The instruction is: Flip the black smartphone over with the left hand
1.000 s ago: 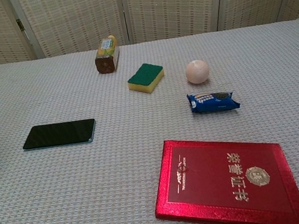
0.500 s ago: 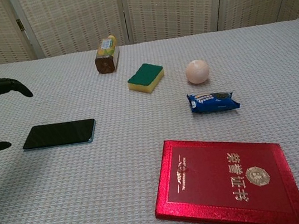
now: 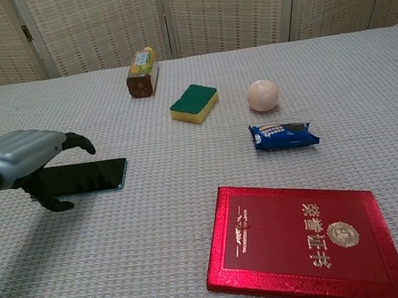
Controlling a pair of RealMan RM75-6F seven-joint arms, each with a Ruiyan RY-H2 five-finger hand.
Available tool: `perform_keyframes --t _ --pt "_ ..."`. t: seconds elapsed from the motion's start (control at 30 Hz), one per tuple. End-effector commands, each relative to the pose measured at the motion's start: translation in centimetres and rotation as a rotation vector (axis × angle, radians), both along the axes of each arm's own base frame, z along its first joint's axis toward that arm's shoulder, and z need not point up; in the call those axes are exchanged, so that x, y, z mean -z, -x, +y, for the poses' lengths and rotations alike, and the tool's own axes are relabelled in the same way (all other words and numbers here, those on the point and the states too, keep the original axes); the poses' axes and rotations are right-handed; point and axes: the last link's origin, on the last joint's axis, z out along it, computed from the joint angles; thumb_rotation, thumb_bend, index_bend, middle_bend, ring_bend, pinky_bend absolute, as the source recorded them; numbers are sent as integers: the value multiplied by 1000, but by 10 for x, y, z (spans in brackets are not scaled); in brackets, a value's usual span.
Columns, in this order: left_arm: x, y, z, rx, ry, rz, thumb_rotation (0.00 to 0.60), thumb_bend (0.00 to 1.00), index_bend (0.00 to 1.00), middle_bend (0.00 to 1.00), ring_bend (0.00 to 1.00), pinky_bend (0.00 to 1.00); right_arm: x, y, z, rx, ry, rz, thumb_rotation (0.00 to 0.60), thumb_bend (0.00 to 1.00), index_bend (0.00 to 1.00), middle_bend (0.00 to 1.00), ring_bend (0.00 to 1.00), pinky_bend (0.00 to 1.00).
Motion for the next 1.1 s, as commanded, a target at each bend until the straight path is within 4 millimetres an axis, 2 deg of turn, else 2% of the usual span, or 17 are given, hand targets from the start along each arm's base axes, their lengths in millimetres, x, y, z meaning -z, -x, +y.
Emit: perform_keyframes --t 0.03,0.33,0.57,0.97,1.1 --pt "9 -3 8 -26 -8 14 600 208 237 195 153 201 0 1 -1 2 0 0 600 110 113 184 107 85" --pt "17 -1 19 -88 -18 25 600 210 269 257 188 201 0 2 -3 5 -5 -1 600 110 113 184 107 85" --pt "20 2 25 -113 -30 29 600 261 286 278 194 201 0 3 -4 11 -8 0 600 110 113 187 107 85" --pt "25 6 33 -127 -35 48 600 284 322 320 215 201 -1 5 -2 20 0 -1 600 111 113 195 107 85" --pt "25 7 37 -131 -43 49 600 324 344 344 233 201 -2 5 -1 20 1 -1 600 111 113 197 107 85"
